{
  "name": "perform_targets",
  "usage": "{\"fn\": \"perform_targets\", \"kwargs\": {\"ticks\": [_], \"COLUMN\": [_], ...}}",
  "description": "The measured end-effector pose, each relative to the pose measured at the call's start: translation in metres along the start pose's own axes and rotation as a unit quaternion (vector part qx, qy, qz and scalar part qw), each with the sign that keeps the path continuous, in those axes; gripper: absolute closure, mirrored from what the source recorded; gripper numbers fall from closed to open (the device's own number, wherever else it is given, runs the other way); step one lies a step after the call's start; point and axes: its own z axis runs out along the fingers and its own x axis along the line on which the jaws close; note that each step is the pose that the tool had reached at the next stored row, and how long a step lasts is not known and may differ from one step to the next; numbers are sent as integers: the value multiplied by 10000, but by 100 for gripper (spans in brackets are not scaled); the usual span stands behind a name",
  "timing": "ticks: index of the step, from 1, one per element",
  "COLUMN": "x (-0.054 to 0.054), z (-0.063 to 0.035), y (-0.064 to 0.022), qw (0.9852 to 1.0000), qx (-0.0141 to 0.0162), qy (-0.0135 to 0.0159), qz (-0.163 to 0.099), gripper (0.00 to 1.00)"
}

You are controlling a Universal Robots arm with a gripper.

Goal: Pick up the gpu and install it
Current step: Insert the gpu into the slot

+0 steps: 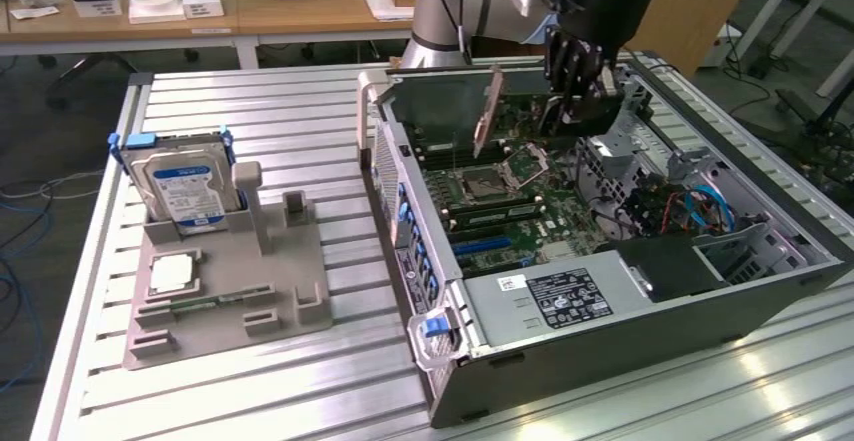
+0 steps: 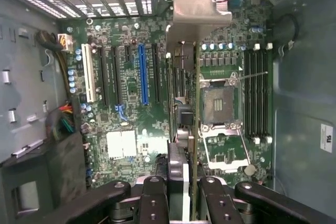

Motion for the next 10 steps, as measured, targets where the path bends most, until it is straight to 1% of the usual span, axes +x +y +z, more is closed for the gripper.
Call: {"fn": "perform_targets", "kwargs": {"ticks": [2,4,6,8,10], "x": [1,2,5,8,10], "z": [27,43,69,102,134], "y": [2,4,27,47,55], "qw": [10000,9998,9996,9996,9998], "qx": [-2,-10,-15,-14,-10], "qy": [-3,-16,-20,-9,4], "qz": [-51,-210,-291,-272,-194], "gripper": [72,72,72,72,72]}}
